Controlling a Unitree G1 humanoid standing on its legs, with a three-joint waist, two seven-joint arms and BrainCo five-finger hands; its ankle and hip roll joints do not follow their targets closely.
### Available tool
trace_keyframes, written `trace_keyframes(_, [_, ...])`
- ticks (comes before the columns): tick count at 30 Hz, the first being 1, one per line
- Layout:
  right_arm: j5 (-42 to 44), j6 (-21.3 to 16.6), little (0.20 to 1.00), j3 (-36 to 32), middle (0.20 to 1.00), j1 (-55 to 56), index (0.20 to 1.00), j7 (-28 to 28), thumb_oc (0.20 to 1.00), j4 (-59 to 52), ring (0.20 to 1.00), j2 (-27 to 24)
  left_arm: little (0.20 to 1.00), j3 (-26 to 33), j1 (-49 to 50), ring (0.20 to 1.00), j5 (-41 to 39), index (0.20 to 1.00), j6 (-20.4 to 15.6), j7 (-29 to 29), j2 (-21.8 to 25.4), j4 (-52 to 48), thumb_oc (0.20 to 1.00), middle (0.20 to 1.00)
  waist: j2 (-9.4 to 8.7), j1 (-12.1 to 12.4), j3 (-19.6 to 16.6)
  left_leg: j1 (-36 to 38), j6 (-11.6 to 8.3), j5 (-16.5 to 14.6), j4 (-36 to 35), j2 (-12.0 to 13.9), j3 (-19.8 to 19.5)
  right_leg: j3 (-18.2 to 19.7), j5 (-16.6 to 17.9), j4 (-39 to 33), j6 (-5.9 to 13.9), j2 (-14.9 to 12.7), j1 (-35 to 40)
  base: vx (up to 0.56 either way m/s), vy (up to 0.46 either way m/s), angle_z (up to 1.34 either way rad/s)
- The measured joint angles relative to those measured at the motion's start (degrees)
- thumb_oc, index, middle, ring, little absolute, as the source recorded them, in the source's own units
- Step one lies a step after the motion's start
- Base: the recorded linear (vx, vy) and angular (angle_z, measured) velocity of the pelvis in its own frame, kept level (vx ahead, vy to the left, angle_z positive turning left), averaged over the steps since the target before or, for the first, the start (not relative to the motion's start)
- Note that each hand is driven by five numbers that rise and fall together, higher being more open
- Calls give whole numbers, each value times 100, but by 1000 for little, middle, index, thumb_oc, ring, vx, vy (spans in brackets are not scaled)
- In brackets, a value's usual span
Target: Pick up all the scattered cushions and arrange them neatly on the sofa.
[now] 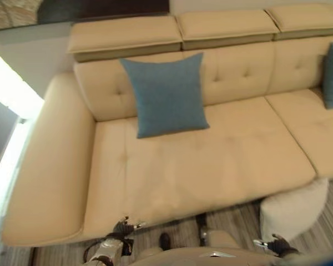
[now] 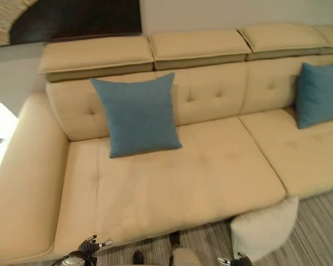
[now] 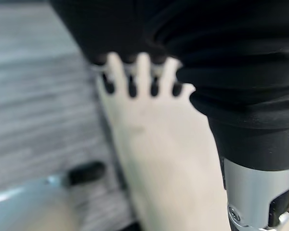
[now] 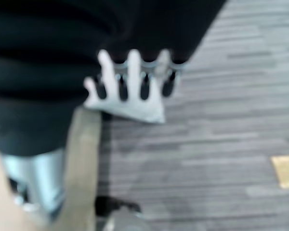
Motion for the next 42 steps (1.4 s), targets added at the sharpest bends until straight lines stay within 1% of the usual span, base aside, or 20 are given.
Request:
trace_keyframes(1, [0, 28, 1000, 13, 1000, -84, 1000, 12, 1000, 8, 1000, 20, 1000, 18, -15, 1000, 58, 1000, 0, -5, 13, -16, 1000, 1000, 38, 63, 64, -48, 170, 7, 6, 50, 133, -100, -5, 155, 87, -22, -49, -314, 96, -63])
trace_keyframes(3, [-1, 53, 1000, 34, 1000, -93, 1000, 18, 1000, 140, 1000, 34, 1000, 35, -22, 1000, 78, 1000, 2, -3, 37, -24, 1000, 1000, 168, 50, 98, -106, 323, 125, 28, 209, 267, -440, -150, 919, -22, -6, -156, -221, 76, -24])
trace_keyframes(5, [-2, 71, 1000, 45, 1000, -101, 1000, 21, 1000, 191, 1000, 34, 1000, 41, 28, 1000, 79, 1000, -4, -3, 125, -33, 1000, 1000, 304, 301, 133, -44, 317, 197, -13, 379, 474, -720, -550, 2226, -42, 20, -257, -165, 42, -57])
trace_keyframes(6, [-3, 57, 1000, 51, 1000, -134, 1000, 25, 1000, 192, 1000, 34, 1000, 52, 60, 1000, 80, 1000, 30, -2, 251, 88, 1000, 1000, 346, 369, 126, -45, 358, 237, 13, 463, 579, -693, -1105, 3087, -1, -12, -13, -141, 10, -54])
trace_keyframes(7, [-3, 51, 1000, 48, 1000, -140, 1000, 26, 1000, 165, 1000, 30, 1000, 47, 107, 1000, 85, 1000, 72, -2, 303, 104, 1000, 1000, 363, 402, 115, -56, 363, 206, -9, 482, 581, -689, -1277, 3209, 16, -37, 144, -134, -26, -49])
trace_keyframes(12, [-40, 45, 1000, 171, 1000, -218, 1000, 46, 1000, 132, 1000, 69, 1000, 93, 390, 1000, 115, 1000, 118, -2, 301, 82, 1000, 1000, 415, 733, -107, -129, 278, 413, -177, 590, 964, -1047, -1588, 2642, -36, -291, 952, -131, -117, -41])
trace_keyframes(13, [-63, 21, 1000, 173, 1000, -243, 1000, 53, 1000, 26, 1000, 264, 1000, 126, 556, 1000, 122, 1000, 139, 1, 384, 107, 1000, 1000, 183, 884, -213, -174, -95, 457, -176, 589, 1104, -1091, -1565, 1463, -17, -176, 1389, -214, -223, -80])
trace_keyframes(14, [-63, 15, 1000, 180, 1000, -236, 1000, 53, 1000, 18, 1000, 360, 1000, 170, 584, 1000, 127, 1000, 171, 0, 442, 113, 1000, 1000, 48, 862, -274, -247, -193, 499, -172, 570, 1119, -1162, -1615, 886, -183, -104, 1587, -176, -160, -46])
trace_keyframes(16, [-49, 29, 1000, 175, 1000, -61, 1000, 40, 1000, 33, 1000, 341, 1000, 125, 390, 1000, 134, 1000, 150, -1, 295, 77, 1000, 1000, 29, 768, -346, -599, -590, 770, 84, 834, 674, -1130, -1363, 222, -706, 339, 1743, -256, -131, 33])
trace_keyframes(19, [-36, 20, 1000, 188, 1000, 34, 1000, 11, 1000, 52, 1000, 289, 1000, -40, 243, 1000, 253, 1000, 143, -6, 204, 84, 1000, 1000, -52, 679, -297, -894, -890, 1094, 458, 1019, 205, -1020, -1199, 297, -984, 494, 1553, -271, -48, -12])
trace_keyframes(22, [14, -36, 1000, 411, 1000, -187, 1000, 2, 1000, 65, 1000, 116, 1000, -16, 232, 1000, 243, 1000, 137, 0, 151, 87, 1000, 1000, -223, 667, -161, -797, -1062, 614, 1004, 475, -1583, -368, -908, 348, -1054, 380, 1299, -89, 38, -108])
trace_keyframes(26, [17, -27, 1000, 458, 1000, -237, 1000, 4, 1000, 73, 1000, -89, 1000, -19, -20, 1000, 241, 1000, 110, -1, 8, 84, 1000, 1000, -30, 447, -64, -263, -818, -104, 837, 332, -2217, 260, -577, 26, -937, 527, 1296, -84, 198, -89])
trace_keyframes(28, [19, -22, 1000, 339, 1000, -242, 1000, 12, 1000, 72, 1000, -122, 1000, -255, -188, 1000, 321, 1000, 100, 7, -91, 96, 1000, 1000, 181, 333, -99, -23, -620, -38, 224, 373, -1585, 610, -451, 7, -773, 585, 1033, -138, 233, -92])
trace_keyframes(29, [19, -22, 1000, 290, 1000, -301, 1000, 13, 1000, 52, 1000, -126, 1000, -352, -217, 1000, 355, 1000, 94, -1, -147, 81, 1000, 1000, 289, 328, -133, 81, -322, -82, -53, 366, -1350, 786, -378, 21, -667, 643, 854, -156, 180, -115])
trace_keyframes(32, [17, -23, 1000, 360, 1000, -352, 1000, 42, 1000, -31, 1000, 79, 1000, -470, -367, 1000, 367, 1000, 97, 1, -118, 46, 1000, 1000, 140, 343, -42, 80, -164, 137, -181, 188, -694, 965, -194, 60, -446, 390, 514, -183, 145, -113])
trace_keyframes(34, [8, -33, 1000, 399, 1000, -365, 1000, 43, 1000, -12, 1000, 241, 1000, -475, -361, 1000, 408, 1000, 90, 4, -11, -81, 1000, 1000, 68, 461, 22, 39, -24, 116, -131, 134, -148, 392, -280, 150, -218, 99, 271, -238, 116, -138])
trace_keyframes(36, [0, -20, 1000, 429, 1000, -507, 1000, 46, 1000, 54, 1000, 256, 1000, -474, -408, 1000, 538, 1000, 87, 8, 81, -107, 1000, 1000, 195, 579, 205, 44, 97, 129, -91, 282, 360, -821, -462, 978, 50, -144, 23, -183, 104, -112])
trace_keyframes(38, [-3, -21, 1000, 425, 1000, -505, 1000, 33, 1000, 156, 1000, 210, 1000, -472, -361, 1000, 572, 1000, 56, 18, 188, -146, 1000, 1000, 365, 823, 255, 110, 153, 83, -60, 471, 791, -2046, -739, 2104, -57, -479, -8, -56, 33, -121])
trace_keyframes(41, [-4, -15, 1000, 400, 1000, -376, 1000, 8, 1000, 143, 1000, 182, 1000, -404, -303, 1000, 573, 1000, 45, 30, 335, -137, 1000, 1000, 332, 792, 244, 59, 179, 130, -79, 487, 860, -1619, -928, 2032, 42, -489, 552, -144, -99, -44])
trace_keyframes(42, [-11, -37, 1000, 412, 1000, -364, 1000, 7, 1000, 146, 1000, 180, 1000, -298, -194, 1000, 574, 1000, 39, 28, 321, -59, 1000, 1000, 337, 920, 233, 65, 137, 221, -129, 567, 1230, -1849, -1236, 2320, -18, -558, 703, -100, -166, -97])
